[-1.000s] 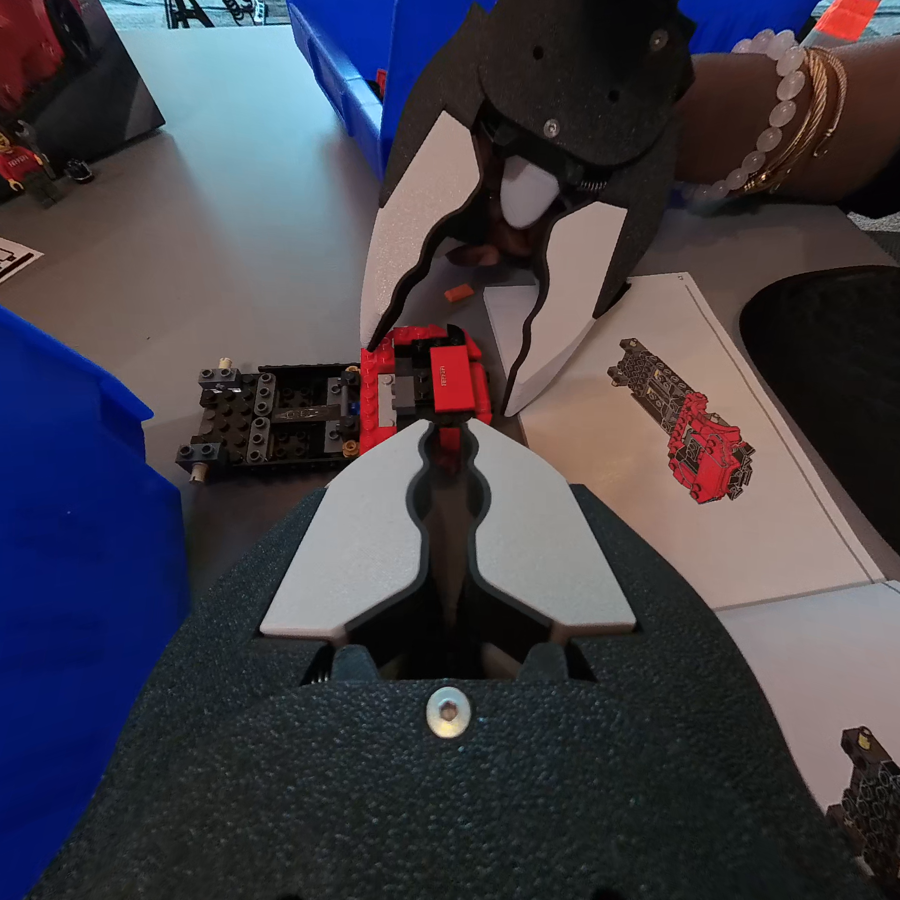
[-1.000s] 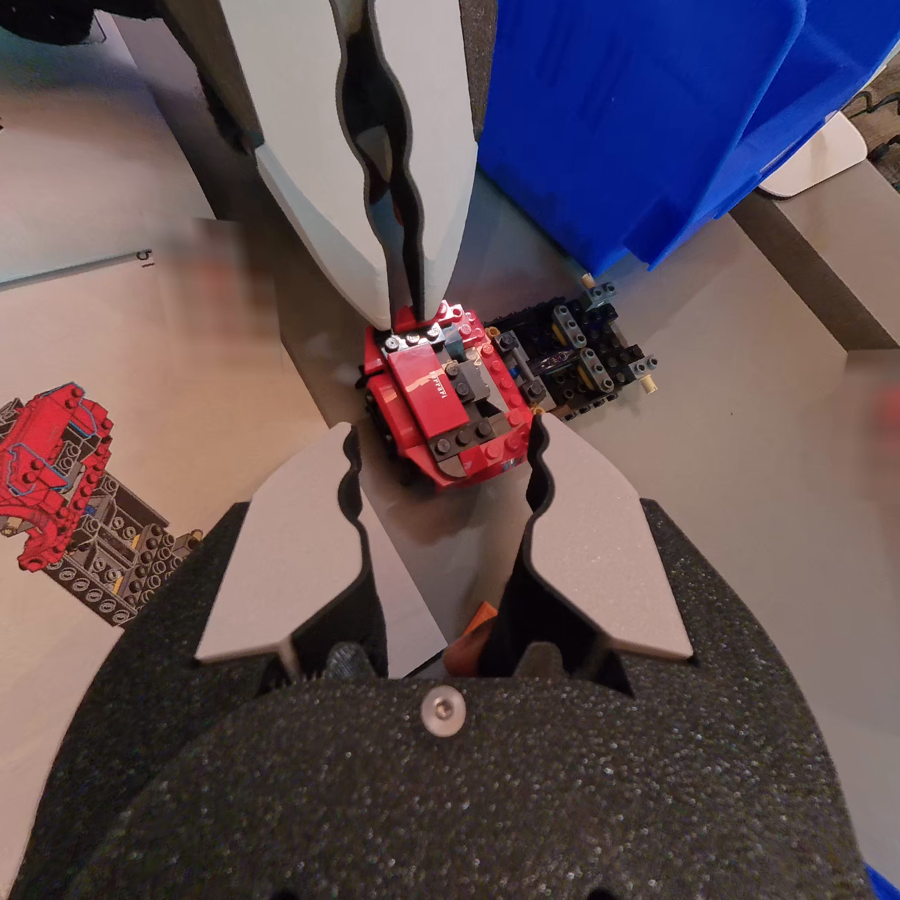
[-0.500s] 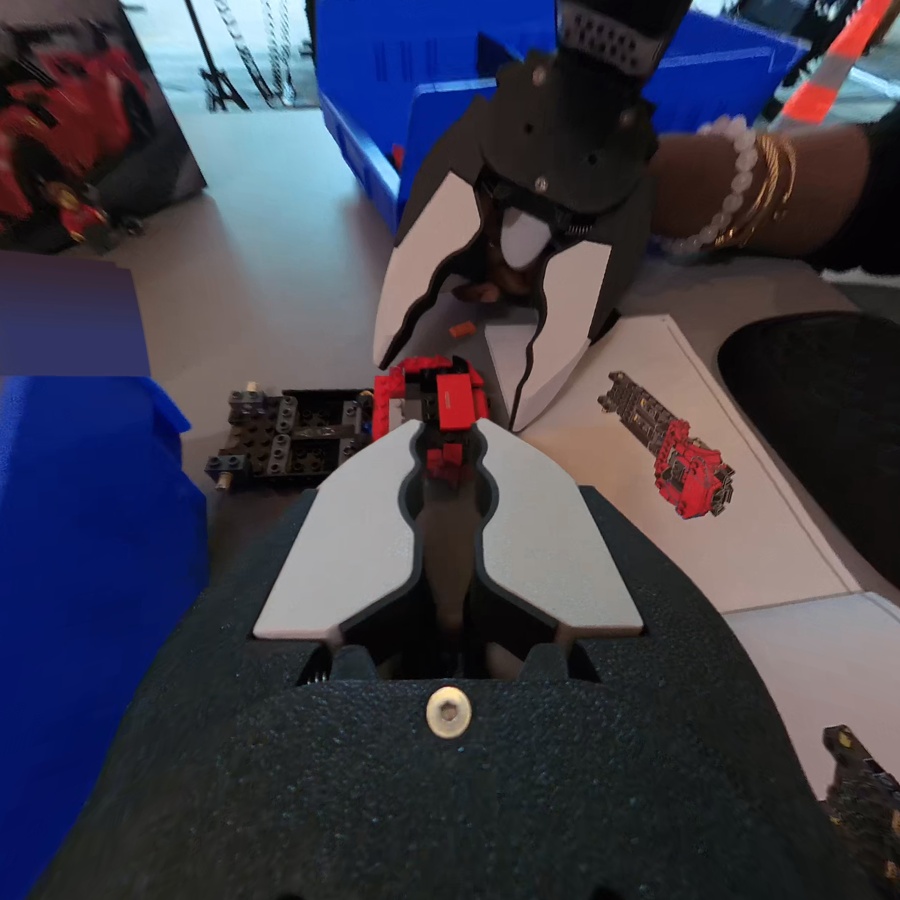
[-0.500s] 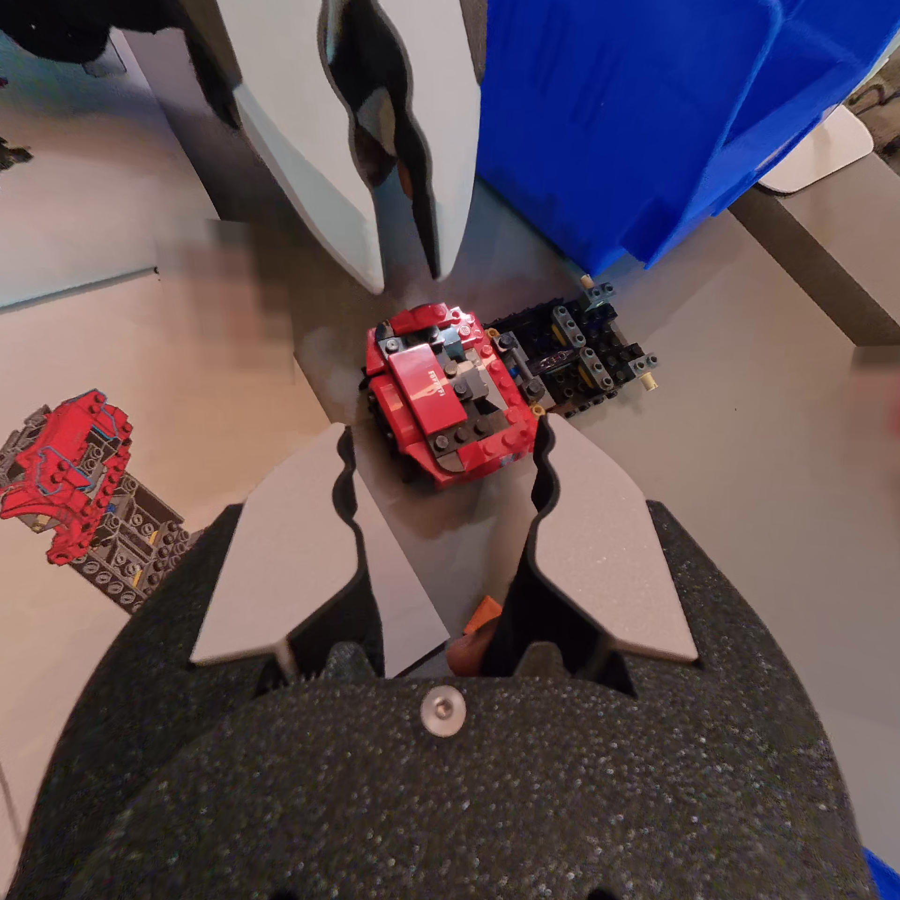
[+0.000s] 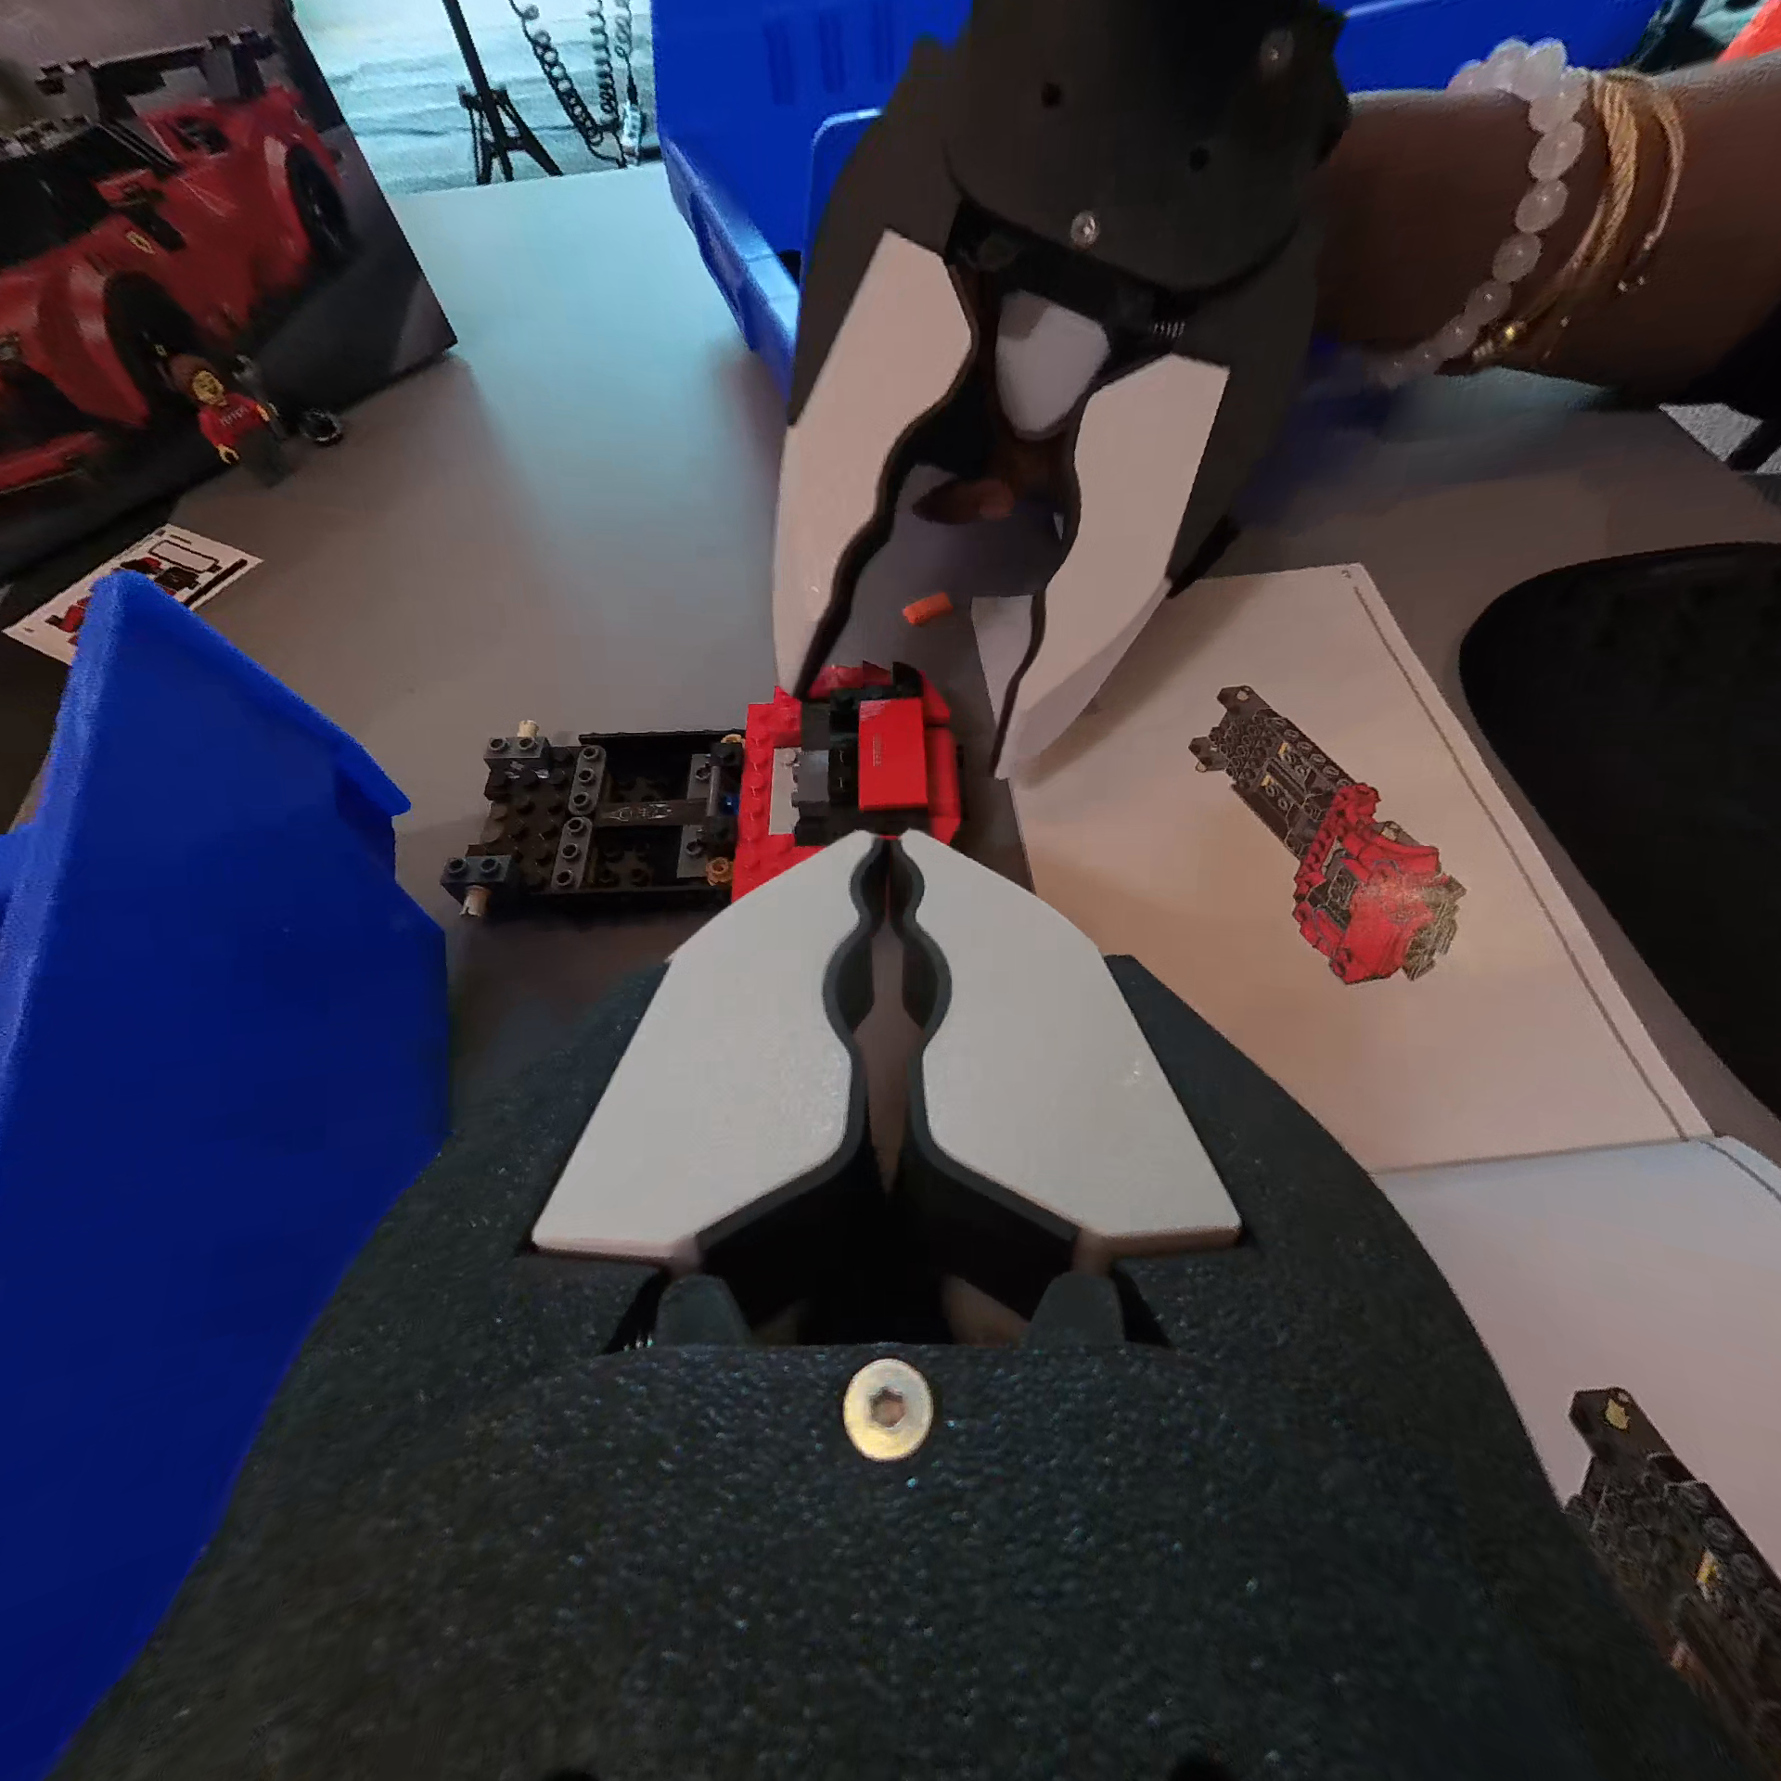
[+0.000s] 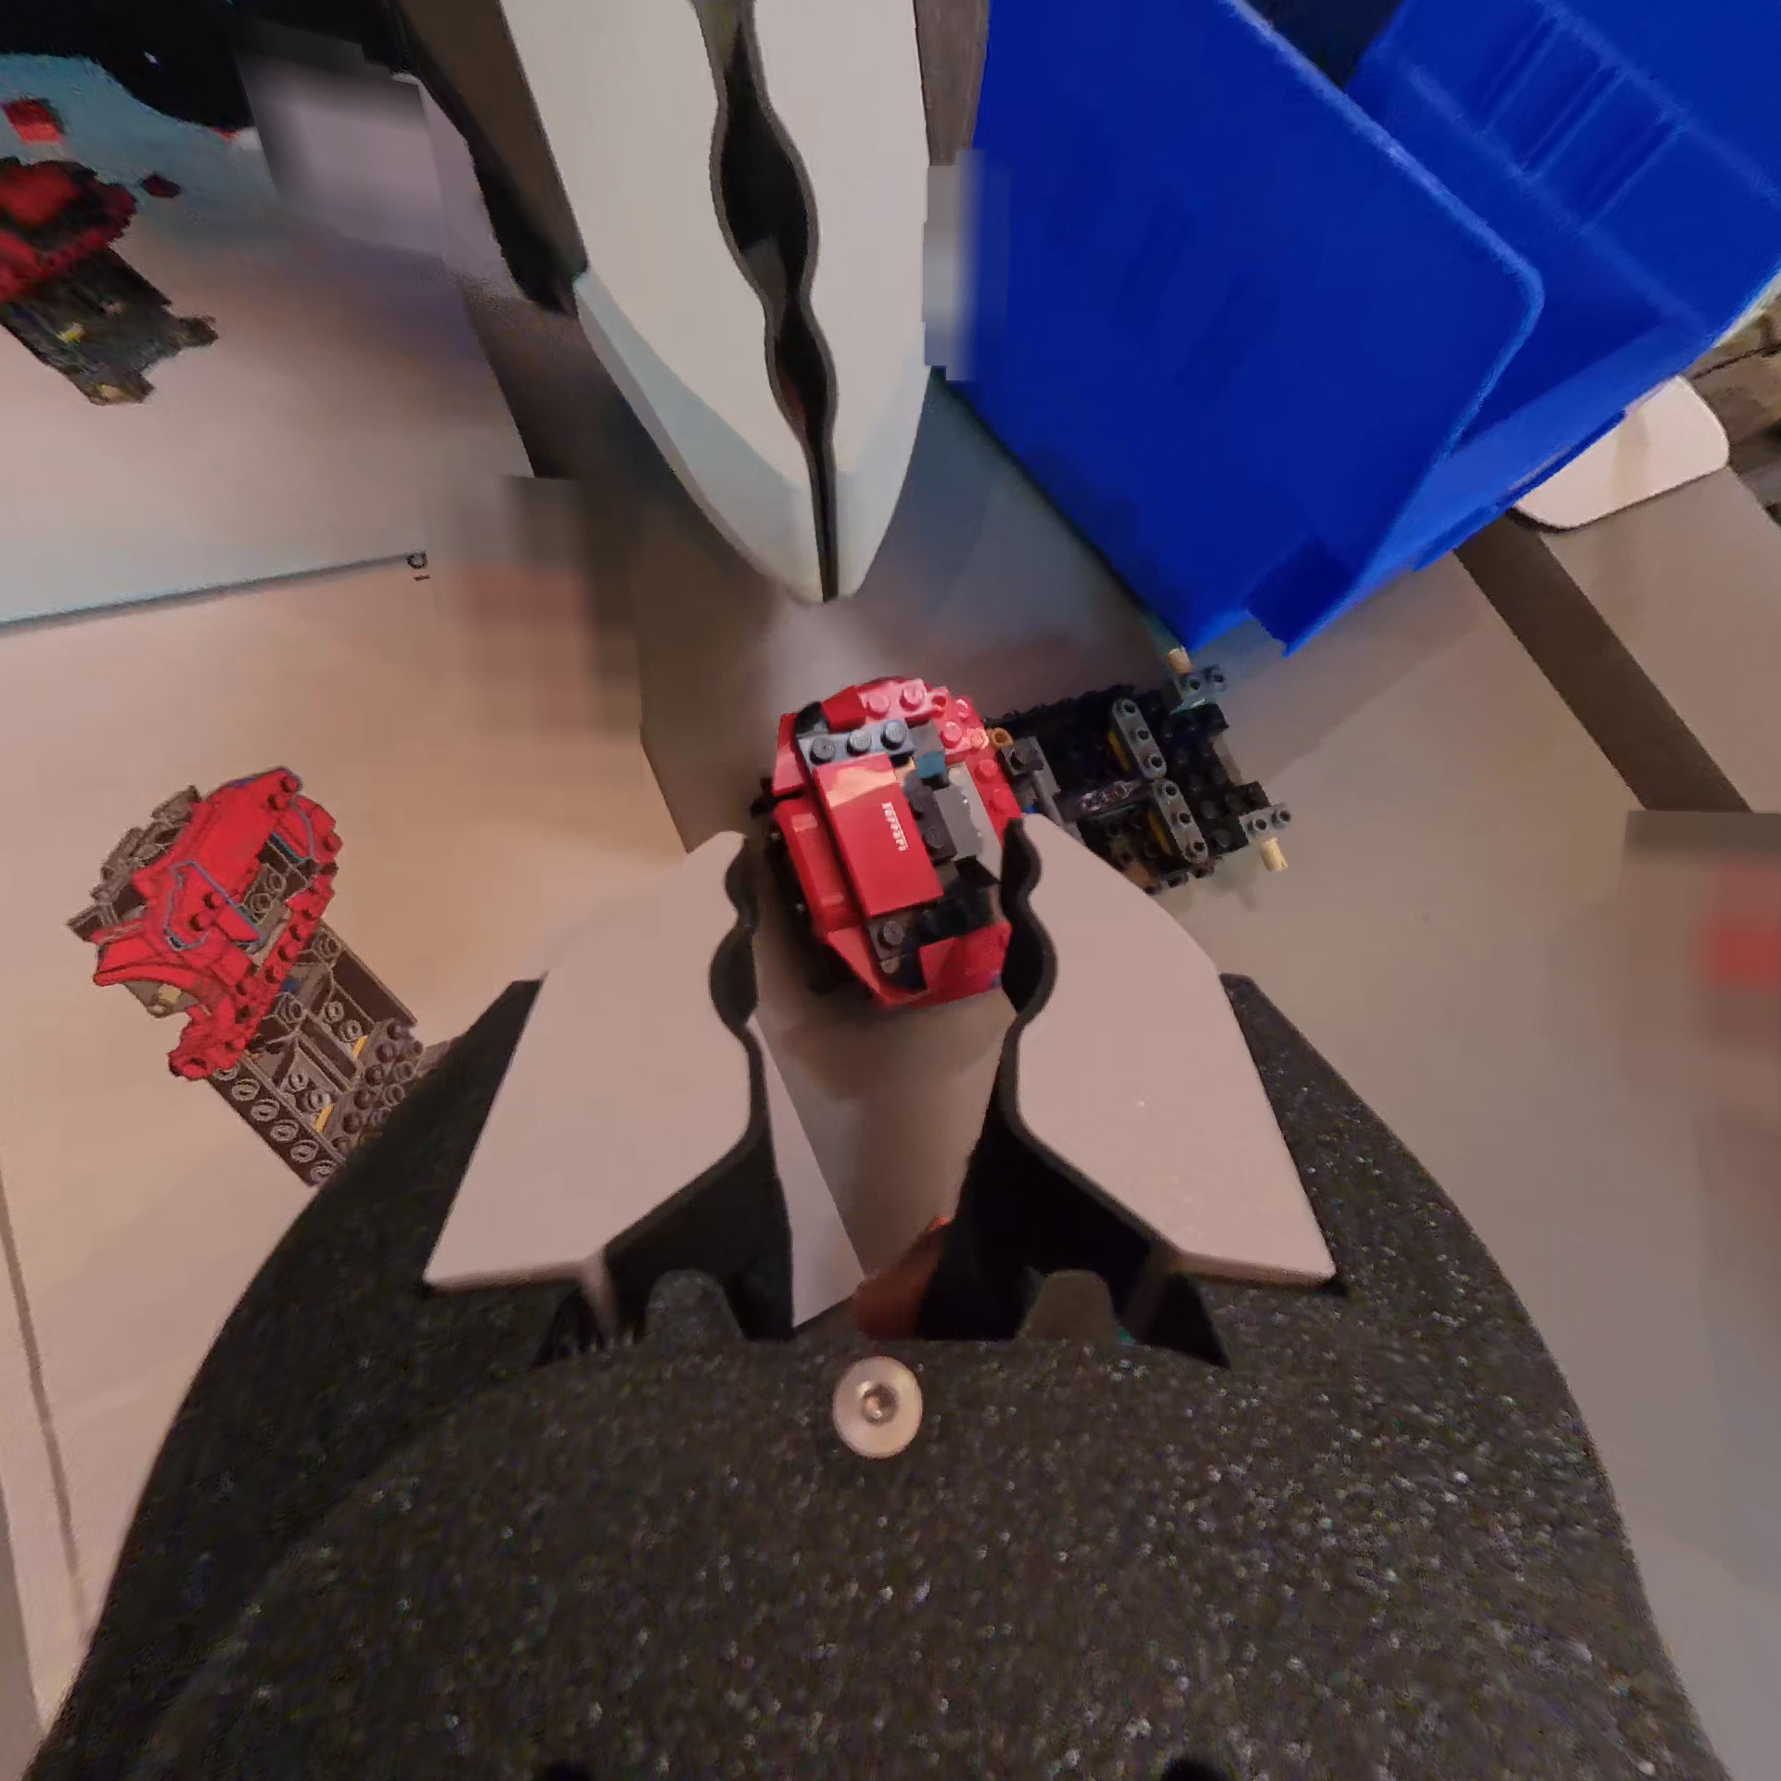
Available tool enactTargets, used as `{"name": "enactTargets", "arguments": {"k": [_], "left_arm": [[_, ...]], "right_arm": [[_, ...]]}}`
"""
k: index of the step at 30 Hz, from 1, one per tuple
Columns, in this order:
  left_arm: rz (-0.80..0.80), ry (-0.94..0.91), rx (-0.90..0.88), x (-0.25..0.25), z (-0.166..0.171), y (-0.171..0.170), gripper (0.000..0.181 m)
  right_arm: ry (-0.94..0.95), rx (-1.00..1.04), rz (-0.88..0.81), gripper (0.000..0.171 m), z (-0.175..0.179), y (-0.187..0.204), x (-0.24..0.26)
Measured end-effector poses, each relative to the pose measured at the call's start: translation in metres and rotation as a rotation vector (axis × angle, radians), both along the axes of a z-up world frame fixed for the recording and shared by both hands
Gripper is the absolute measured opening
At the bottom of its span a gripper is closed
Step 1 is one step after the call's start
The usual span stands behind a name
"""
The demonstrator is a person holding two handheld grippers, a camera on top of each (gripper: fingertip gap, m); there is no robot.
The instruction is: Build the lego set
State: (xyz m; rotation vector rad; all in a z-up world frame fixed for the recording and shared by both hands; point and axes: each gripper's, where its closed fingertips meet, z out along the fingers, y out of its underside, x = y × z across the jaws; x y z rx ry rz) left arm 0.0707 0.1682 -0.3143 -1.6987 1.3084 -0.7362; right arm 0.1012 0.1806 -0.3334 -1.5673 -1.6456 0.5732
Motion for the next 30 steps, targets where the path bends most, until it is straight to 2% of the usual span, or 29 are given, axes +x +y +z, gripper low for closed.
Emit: {"name": "enactTargets", "arguments": {"k": [2, 7, 24, 30], "left_arm": [[-0.008, 0.01, -0.006, 0.0, -0.003, -0.001, 0.0], [-0.02, 0.025, -0.023, 0.003, -0.007, 0.0, 0.0], [-0.048, 0.037, -0.018, 0.011, -0.014, 0.003, 0.0], [-0.046, 0.041, -0.074, 0.012, -0.018, 0.003, 0.0]], "right_arm": [[-0.009, -0.03, 0.029, 0.055, -0.001, 0.0, -0.003], [-0.053, -0.048, 0.062, 0.057, -0.015, 0.004, -0.008], [-0.069, -0.059, 0.057, 0.051, -0.022, 0.006, -0.007], [-0.07, -0.054, 0.059, 0.05, -0.022, 0.006, -0.007]]}}
